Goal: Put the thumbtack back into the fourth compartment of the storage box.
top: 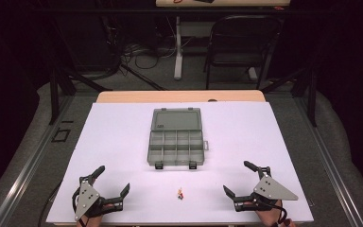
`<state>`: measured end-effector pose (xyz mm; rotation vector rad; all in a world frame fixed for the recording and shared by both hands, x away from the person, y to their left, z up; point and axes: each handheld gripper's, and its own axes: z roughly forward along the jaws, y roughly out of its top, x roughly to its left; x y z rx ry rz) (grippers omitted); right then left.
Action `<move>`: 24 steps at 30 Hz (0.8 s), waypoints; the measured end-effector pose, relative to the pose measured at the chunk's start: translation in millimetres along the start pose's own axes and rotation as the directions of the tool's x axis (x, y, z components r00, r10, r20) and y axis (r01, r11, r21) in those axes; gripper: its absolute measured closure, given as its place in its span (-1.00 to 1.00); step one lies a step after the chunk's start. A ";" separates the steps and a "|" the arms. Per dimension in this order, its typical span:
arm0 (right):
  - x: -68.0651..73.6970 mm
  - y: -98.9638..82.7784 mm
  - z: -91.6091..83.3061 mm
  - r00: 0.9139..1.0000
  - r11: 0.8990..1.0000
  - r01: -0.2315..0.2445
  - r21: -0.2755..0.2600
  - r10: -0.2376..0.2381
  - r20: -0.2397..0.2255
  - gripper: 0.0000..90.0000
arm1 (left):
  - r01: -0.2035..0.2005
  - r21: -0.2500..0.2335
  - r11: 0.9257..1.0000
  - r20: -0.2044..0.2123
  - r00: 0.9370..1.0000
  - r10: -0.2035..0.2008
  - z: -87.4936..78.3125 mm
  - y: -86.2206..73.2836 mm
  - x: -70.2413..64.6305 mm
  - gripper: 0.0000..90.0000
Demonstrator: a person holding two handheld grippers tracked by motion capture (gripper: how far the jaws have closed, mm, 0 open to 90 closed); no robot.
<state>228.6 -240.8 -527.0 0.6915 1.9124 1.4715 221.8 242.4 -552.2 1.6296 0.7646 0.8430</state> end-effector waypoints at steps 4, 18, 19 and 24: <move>0.7 -0.1 0.5 1.000 1.000 0.004 0.003 -0.004 -0.003 -1.00 | -0.001 -0.001 1.000 0.002 1.000 0.001 0.6 -0.1 -0.2 -1.00; 3.6 -0.8 4.1 1.000 0.999 0.003 0.045 -0.003 0.001 -1.00 | -0.001 0.008 1.000 -0.002 1.000 0.001 2.6 -0.2 0.4 -1.00; 3.9 -0.5 4.5 1.000 0.999 0.003 0.046 -0.003 -0.001 -1.00 | -0.002 0.006 1.000 -0.002 1.000 0.002 2.8 -0.1 0.4 -1.00; 8.2 2.9 9.6 1.000 0.998 -0.006 0.066 0.006 -0.007 -1.00 | -0.002 0.007 1.000 0.004 1.000 0.002 5.1 0.5 0.2 -1.00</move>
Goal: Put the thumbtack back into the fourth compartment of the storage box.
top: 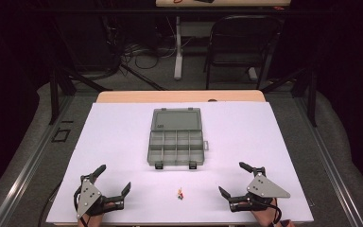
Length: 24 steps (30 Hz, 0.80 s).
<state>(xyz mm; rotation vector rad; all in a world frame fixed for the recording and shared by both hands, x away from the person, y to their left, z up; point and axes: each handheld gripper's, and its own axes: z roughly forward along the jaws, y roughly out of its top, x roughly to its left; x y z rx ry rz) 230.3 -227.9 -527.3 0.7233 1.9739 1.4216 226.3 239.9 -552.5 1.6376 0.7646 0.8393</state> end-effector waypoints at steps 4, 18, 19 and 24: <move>5.2 3.0 8.0 1.000 0.999 -0.009 0.033 0.009 -0.019 -1.00 | -0.008 0.006 1.000 0.007 1.000 0.008 2.1 -0.2 -0.4 -1.00; 25.6 10.1 42.3 0.992 0.978 -0.063 0.197 0.084 -0.097 -1.00 | -0.009 0.003 1.000 0.000 1.000 0.009 2.4 0.3 -0.4 -1.00; 26.5 10.5 43.5 0.991 0.977 -0.067 0.203 0.088 -0.100 -1.00 | -0.005 0.002 1.000 0.001 1.000 0.005 3.0 0.0 -0.7 -1.00; 31.4 13.7 50.7 0.987 0.968 -0.083 0.236 0.112 -0.111 -1.00 | -0.005 0.005 1.000 -0.001 1.000 0.005 2.2 -0.3 -0.1 -1.00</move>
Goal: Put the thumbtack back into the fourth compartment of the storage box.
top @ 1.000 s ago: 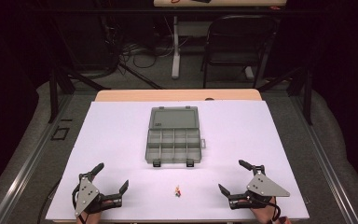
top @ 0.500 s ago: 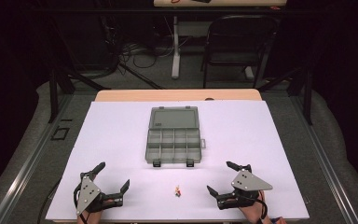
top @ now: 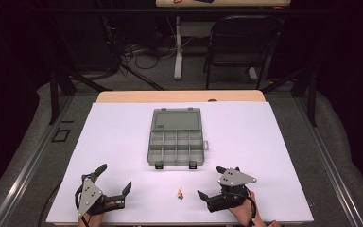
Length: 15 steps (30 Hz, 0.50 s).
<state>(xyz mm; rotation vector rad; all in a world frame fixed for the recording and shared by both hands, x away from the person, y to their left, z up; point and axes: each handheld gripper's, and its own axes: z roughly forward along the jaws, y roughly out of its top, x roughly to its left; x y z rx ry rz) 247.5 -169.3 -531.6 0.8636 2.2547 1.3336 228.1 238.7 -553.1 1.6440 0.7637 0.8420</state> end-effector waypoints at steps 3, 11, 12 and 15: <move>3.5 2.8 3.0 1.000 1.000 -0.005 0.014 0.005 0.008 -1.00 | -0.003 -0.004 1.000 0.000 1.000 0.003 -0.1 0.5 0.0 -1.00; 15.1 10.3 18.2 1.000 0.998 0.001 0.055 0.000 -0.021 -1.00 | 0.000 0.000 1.000 0.001 1.000 0.000 1.0 -0.3 0.8 -1.00; 16.7 11.0 19.7 1.000 0.999 0.001 0.054 0.000 -0.015 -1.00 | 0.002 0.000 1.000 0.000 1.000 -0.002 0.8 -0.2 0.6 -1.00; 19.9 13.5 25.2 1.000 0.997 -0.003 0.071 0.005 -0.019 -1.00 | -0.003 -0.004 1.000 -0.004 1.000 0.003 0.6 0.4 0.1 -1.00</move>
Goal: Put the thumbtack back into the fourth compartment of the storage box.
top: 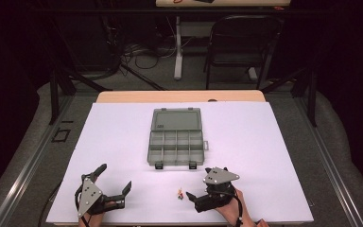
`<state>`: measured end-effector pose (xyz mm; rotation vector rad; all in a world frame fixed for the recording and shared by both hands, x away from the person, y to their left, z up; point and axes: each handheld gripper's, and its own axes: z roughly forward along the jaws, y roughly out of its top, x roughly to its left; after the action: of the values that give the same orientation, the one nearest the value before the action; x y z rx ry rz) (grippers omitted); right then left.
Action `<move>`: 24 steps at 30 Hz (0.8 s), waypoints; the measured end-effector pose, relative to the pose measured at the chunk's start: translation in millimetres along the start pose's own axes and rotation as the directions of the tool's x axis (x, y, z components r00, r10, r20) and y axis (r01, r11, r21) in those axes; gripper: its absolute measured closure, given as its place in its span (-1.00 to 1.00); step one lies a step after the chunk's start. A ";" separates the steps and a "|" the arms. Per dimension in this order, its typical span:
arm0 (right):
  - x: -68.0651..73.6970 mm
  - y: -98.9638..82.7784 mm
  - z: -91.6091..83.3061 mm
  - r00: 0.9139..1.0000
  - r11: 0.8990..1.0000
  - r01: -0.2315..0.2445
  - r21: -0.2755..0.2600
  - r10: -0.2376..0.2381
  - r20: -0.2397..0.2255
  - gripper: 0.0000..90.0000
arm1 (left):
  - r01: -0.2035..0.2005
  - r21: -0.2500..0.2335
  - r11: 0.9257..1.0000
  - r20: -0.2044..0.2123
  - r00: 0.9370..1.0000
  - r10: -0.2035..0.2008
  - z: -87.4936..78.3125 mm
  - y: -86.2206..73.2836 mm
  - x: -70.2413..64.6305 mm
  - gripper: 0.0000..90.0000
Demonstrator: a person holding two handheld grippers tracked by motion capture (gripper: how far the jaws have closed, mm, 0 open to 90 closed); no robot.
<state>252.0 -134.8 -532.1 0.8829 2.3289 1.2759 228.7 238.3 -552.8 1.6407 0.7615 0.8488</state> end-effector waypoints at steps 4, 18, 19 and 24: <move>4.3 3.2 7.2 1.000 1.000 0.001 0.031 -0.001 0.004 -1.00 | 0.000 0.003 1.000 0.002 1.000 0.000 1.5 0.0 -0.4 -1.00; 18.9 4.2 27.0 1.000 0.992 0.015 0.123 -0.012 -0.029 -0.37 | 0.004 0.014 1.000 0.011 1.000 -0.004 2.4 -0.5 0.0 -1.00; 19.3 3.9 27.9 0.999 0.992 0.013 0.129 -0.009 -0.034 -0.32 | 0.005 0.017 1.000 0.011 1.000 -0.005 2.4 -0.7 0.1 -1.00; 21.7 2.9 32.7 0.999 0.988 0.011 0.155 -0.005 -0.041 0.04 | 0.002 0.012 1.000 0.013 1.000 -0.002 1.5 0.1 -0.5 -1.00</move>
<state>255.1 -98.7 -547.2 0.9028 2.4879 1.1316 229.6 237.1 -553.0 1.6538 0.7603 0.8328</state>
